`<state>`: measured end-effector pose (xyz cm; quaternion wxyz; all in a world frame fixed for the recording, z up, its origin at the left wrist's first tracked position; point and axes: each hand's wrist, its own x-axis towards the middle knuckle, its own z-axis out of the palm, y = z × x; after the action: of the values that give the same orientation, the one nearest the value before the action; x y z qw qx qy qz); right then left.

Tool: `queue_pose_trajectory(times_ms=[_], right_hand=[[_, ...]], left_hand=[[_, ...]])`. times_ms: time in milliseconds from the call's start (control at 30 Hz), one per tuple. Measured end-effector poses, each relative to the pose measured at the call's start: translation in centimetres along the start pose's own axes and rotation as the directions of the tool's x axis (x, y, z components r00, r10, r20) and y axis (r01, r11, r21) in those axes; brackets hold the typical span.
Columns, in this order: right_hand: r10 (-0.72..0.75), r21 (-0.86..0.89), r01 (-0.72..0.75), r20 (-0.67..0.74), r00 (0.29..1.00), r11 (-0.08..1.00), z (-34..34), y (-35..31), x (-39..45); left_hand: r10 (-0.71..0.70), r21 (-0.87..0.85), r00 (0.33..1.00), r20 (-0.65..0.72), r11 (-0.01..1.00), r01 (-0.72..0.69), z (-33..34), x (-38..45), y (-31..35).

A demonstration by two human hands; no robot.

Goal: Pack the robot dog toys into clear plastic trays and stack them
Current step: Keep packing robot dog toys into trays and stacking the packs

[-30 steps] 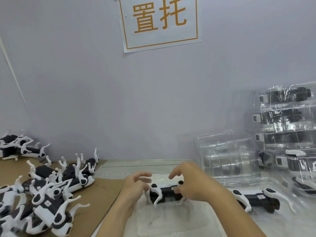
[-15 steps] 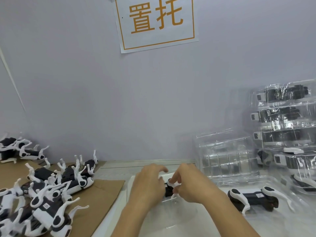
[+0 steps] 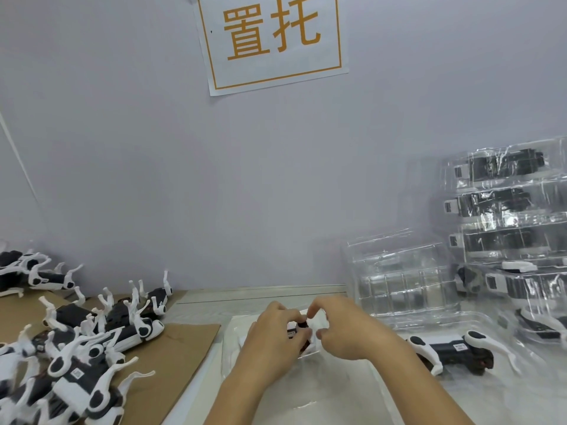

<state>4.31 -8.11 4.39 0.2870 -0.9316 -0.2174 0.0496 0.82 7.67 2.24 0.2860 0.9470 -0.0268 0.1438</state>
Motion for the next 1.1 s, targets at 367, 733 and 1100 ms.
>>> queue_pose_trajectory(times_ms=[367, 733, 1100], right_hand=[[0.024, 0.008, -0.024, 0.008, 1.000, 1.000, 0.4, 0.3, 0.4], [0.050, -0.010, -0.050, 0.006, 0.999, 0.999, 0.7, 0.7, 0.9], [0.061, 0.027, -0.061, -0.003, 0.998, 0.998, 0.8, 1.0, 0.9]], left_hand=[[-0.061, 0.184, 0.997, -0.042, 0.981, 0.067, 0.2, -0.4, 1.7], [-0.075, 0.032, 0.989, 0.125, 0.997, 0.072, -1.6, -0.4, 0.7], [-0.117, 0.250, 0.993, -0.034, 0.961, 0.121, -2.3, -0.1, -2.8]])
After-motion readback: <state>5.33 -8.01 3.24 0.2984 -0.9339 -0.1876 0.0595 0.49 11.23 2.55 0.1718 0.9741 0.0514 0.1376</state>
